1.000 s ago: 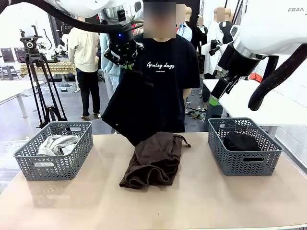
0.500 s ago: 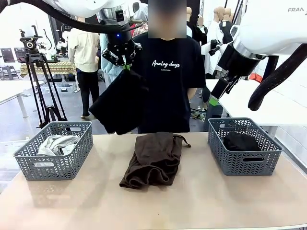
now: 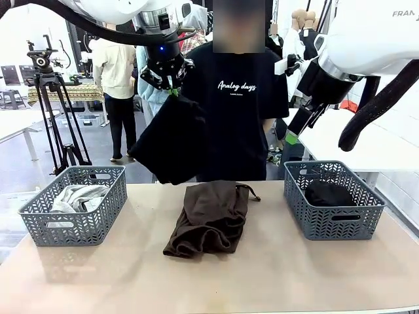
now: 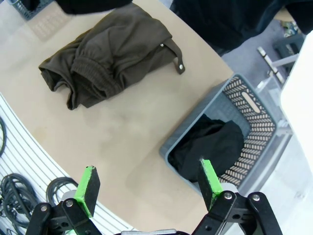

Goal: Sort the tops and bottoms.
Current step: Lift clothes from the center of the table with your left hand, then sort the clothes according to human instructions.

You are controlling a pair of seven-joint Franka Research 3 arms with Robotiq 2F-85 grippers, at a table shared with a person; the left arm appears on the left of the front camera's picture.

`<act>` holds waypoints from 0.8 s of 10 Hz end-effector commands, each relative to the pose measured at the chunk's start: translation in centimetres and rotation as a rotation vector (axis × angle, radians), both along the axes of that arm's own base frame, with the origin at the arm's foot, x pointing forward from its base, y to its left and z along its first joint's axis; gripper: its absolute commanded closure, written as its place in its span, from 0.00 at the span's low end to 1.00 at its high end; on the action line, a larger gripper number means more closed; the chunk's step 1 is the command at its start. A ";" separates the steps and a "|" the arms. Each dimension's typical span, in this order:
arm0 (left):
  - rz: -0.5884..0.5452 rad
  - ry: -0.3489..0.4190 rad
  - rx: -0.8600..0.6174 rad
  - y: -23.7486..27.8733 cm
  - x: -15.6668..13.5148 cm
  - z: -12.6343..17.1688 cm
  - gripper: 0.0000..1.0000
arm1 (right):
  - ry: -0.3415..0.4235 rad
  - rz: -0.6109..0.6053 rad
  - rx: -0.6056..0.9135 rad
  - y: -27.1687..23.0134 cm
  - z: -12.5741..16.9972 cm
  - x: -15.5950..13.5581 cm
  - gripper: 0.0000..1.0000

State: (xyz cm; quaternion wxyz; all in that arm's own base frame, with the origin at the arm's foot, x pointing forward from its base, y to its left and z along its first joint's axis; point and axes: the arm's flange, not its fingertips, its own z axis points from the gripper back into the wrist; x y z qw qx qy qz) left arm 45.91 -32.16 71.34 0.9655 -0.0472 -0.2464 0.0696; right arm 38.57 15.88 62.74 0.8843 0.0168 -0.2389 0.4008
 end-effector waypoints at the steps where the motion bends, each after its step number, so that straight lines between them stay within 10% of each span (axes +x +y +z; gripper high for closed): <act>1: 0.005 -0.002 -0.016 0.5 -0.3 0.3 1.00 | 0.005 -0.002 -0.002 -0.1 -0.1 0.0 0.00; 8: 0.005 -0.002 -0.016 0.5 -0.3 0.3 1.00 | 0.005 -0.002 -0.002 -0.1 -0.1 0.0 0.00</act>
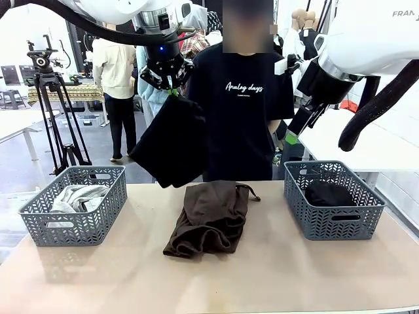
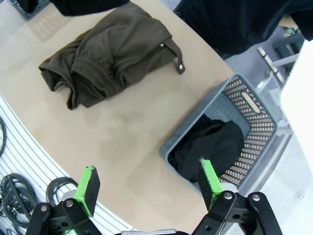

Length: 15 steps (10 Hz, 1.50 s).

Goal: Sort the tops and bottoms.
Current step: Sort the clothes according to human instructions.

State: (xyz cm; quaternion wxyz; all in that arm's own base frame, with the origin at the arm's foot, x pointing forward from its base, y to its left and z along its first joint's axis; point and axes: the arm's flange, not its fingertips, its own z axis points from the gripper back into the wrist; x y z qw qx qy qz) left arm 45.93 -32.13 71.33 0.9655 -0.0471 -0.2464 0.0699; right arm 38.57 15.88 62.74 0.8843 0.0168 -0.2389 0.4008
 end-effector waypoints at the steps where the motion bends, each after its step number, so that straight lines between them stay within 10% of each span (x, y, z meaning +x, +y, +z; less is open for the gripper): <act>1: 0.004 -0.002 -0.017 0.4 -0.3 0.4 1.00 | 0.005 -0.002 -0.002 -0.1 -0.1 0.0 0.00; 15: 0.004 -0.002 -0.017 0.4 -0.3 0.4 1.00 | 0.005 -0.002 -0.002 -0.1 -0.1 0.0 0.00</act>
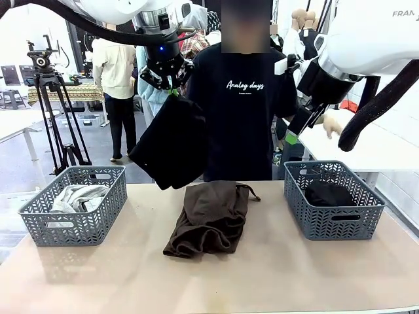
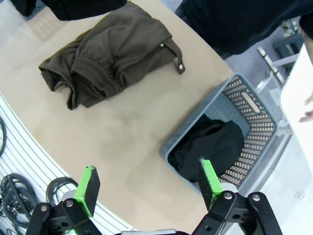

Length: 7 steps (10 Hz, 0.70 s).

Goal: Sort the tops and bottoms.
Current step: Sort the clothes according to human instructions.

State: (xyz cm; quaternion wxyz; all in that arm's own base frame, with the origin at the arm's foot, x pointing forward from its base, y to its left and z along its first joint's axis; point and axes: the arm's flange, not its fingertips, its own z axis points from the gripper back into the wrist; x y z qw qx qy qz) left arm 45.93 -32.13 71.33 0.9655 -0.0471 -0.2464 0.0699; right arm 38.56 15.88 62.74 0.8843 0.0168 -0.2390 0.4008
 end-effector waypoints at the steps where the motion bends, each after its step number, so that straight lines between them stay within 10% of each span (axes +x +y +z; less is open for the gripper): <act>1: 0.004 -0.002 -0.017 0.4 -0.3 0.4 1.00 | 0.005 -0.002 -0.002 -0.1 -0.1 0.0 0.00; 7: 0.004 -0.002 -0.017 0.4 -0.3 0.4 1.00 | 0.005 -0.002 -0.002 -0.1 -0.1 0.0 0.00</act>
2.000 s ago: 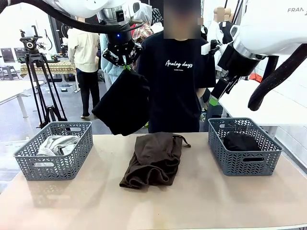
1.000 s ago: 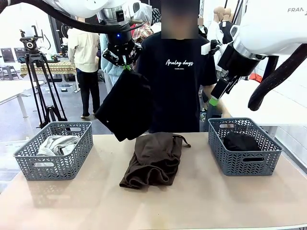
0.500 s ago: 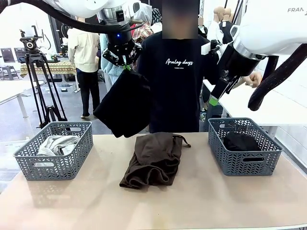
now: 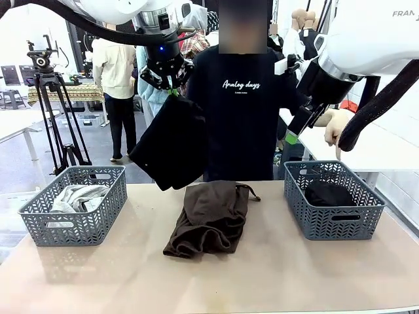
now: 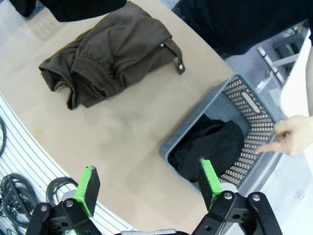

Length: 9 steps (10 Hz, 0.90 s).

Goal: Sort the tops and bottoms.
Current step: Sort the clothes according to human instructions.

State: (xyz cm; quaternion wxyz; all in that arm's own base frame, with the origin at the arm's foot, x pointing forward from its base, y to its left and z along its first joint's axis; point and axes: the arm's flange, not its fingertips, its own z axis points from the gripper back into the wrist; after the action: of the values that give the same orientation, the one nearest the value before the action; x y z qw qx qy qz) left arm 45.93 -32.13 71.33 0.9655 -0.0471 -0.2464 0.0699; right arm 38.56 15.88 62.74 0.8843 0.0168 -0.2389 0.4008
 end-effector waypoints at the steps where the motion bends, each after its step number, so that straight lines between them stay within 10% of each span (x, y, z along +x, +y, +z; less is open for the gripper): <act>1: 0.004 -0.002 -0.017 0.4 -0.3 0.4 1.00 | 0.005 -0.002 -0.002 -0.1 -0.1 0.0 0.00; 9: 0.004 -0.002 -0.017 0.4 -0.3 0.4 1.00 | -0.009 -0.043 0.056 -2.7 1.9 -1.7 0.00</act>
State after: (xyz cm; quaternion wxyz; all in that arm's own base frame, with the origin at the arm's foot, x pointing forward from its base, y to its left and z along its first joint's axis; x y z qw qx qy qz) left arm 45.93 -32.12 71.33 0.9655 -0.0470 -0.2463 0.0700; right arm 38.13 14.77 63.72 0.8861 0.0202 -0.2485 0.3908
